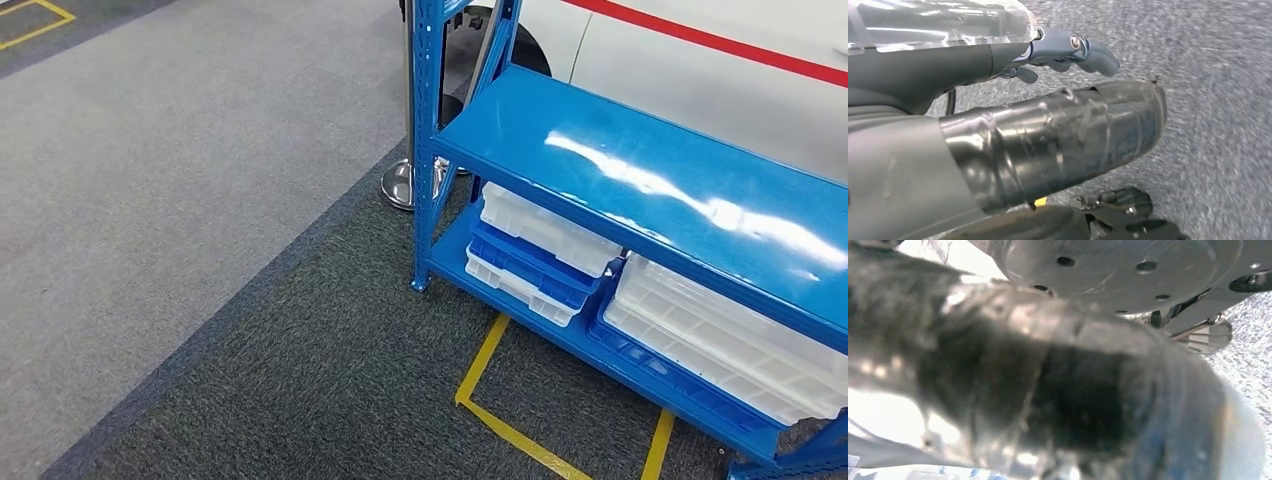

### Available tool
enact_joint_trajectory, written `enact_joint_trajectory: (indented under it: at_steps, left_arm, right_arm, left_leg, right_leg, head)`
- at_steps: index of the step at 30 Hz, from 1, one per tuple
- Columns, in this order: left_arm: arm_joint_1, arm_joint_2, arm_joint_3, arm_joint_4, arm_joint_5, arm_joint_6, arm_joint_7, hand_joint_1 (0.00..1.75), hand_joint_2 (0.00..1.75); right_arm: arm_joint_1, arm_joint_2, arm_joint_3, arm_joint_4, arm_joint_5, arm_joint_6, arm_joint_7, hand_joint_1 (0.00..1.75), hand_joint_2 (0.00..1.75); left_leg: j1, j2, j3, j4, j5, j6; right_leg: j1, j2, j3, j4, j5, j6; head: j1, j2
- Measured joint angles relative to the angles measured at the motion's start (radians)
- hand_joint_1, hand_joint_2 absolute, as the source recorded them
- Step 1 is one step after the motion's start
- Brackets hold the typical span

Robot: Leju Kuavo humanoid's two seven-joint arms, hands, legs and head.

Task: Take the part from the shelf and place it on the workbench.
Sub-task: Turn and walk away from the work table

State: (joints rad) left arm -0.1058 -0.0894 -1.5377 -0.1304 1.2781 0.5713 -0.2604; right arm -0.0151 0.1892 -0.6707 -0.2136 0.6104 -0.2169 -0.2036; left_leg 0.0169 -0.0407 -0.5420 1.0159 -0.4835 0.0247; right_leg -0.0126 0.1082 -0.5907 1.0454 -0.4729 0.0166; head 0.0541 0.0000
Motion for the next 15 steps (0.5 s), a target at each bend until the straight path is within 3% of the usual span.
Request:
enact_joint_trajectory:
  at_steps: [1, 3, 5, 6, 7, 8, 10, 12, 14, 15]
  left_arm:
    - [0.0, 0.0, 0.0, 0.0, 0.0, 0.0, 0.0, 0.0, 0.0]
    - [0.002, -0.001, 0.0, 0.0, 0.001, 0.0, 0.0, 0.0, 0.0]
    - [0.006, -0.001, 0.0, 0.0, 0.003, 0.0, 0.0, 0.0, 0.0]
    - [0.006, -0.001, 0.0, 0.0, 0.004, 0.0, 0.0, 0.0, 0.0]
    - [0.006, -0.001, 0.0, 0.0, 0.005, -0.001, 0.0, 0.0, 0.0]
    - [0.005, -0.001, 0.0, 0.0, 0.005, -0.001, 0.0, 0.0, 0.0]
    - [0.004, -0.001, 0.0, 0.0, 0.005, -0.002, 0.0, 0.0, 0.0]
    - [0.003, -0.001, 0.0, 0.0, 0.004, -0.002, 0.0, 0.0, 0.0]
    - [-0.001, -0.001, 0.0, 0.0, 0.004, -0.002, 0.0, 0.0, 0.0]
    - [-0.002, -0.001, 0.0, 0.0, 0.005, -0.002, 0.0, 0.0, 0.0]
  right_arm:
    - [0.0, 0.0, 0.0, 0.0, 0.0, 0.0, 0.0, 0.0, 0.0]
    - [-0.002, 0.0, -0.001, 0.0, 0.0, -0.001, 0.001, 0.0, 0.0]
    - [-0.004, 0.0, -0.001, 0.0, 0.001, -0.001, 0.002, 0.0, 0.0]
    - [-0.003, 0.0, -0.002, 0.0, 0.001, -0.001, 0.002, 0.0, 0.0]
    - [-0.003, -0.001, -0.002, 0.0, 0.001, -0.001, 0.002, 0.0, 0.0]
    - [-0.002, -0.001, -0.003, 0.0, 0.001, -0.001, 0.003, 0.0, 0.0]
    - [-0.002, -0.001, -0.003, 0.0, 0.002, -0.002, 0.003, 0.0, 0.0]
    - [-0.003, -0.001, -0.004, 0.0, 0.003, -0.002, 0.003, 0.0, 0.0]
    - [-0.001, -0.001, -0.005, 0.0, 0.003, -0.001, 0.003, 0.0, 0.0]
    - [0.0, -0.001, -0.005, 0.0, 0.004, -0.001, 0.004, 0.0, 0.0]
  left_leg:
    - [0.002, 0.012, 0.002, -0.006, 0.004, 0.007]
    - [0.001, 0.04, 0.003, -0.011, 0.006, 0.016]
    - [0.0, 0.07, 0.003, -0.01, 0.003, 0.018]
    - [0.0, 0.084, 0.004, -0.01, 0.001, 0.018]
    - [0.0, 0.096, 0.007, -0.009, -0.002, 0.016]
    - [0.0, 0.108, 0.01, -0.009, -0.005, 0.013]
    - [-0.004, 0.128, 0.018, -0.006, -0.014, 0.002]
    - [-0.009, 0.145, 0.025, -0.004, -0.021, -0.01]
    - [-0.009, 0.156, 0.033, -0.006, -0.026, -0.021]
    - [-0.007, 0.144, 0.034, 0.0, -0.034, -0.027]
  right_leg:
    - [0.001, -0.027, -0.012, 0.025, -0.017, 0.004]
    - [0.001, -0.084, -0.063, 0.13, -0.078, 0.012]
    - [-0.003, -0.097, -0.117, 0.239, -0.121, 0.02]
    - [-0.006, -0.1, -0.123, 0.254, -0.116, 0.023]
    - [-0.008, -0.104, -0.109, 0.229, -0.093, 0.024]
    - [-0.009, -0.114, -0.076, 0.17, -0.059, 0.024]
    - [-0.004, -0.157, -0.009, 0.042, -0.011, 0.015]
    - [0.006, -0.177, 0.014, -0.007, -0.005, 0.0]
    - [0.006, -0.157, 0.014, -0.01, -0.004, -0.014]
    - [0.004, -0.147, 0.016, -0.014, -0.002, -0.021]
  head:
    - [0.001, 0.0]
    - [0.002, 0.0]
    - [0.002, 0.0]
    - [0.002, 0.0]
    - [0.002, 0.0]
    - [0.002, 0.0]
    - [0.002, 0.0]
    - [0.001, 0.0]
    - [0.0, 0.0]
    - [0.0, 0.0]
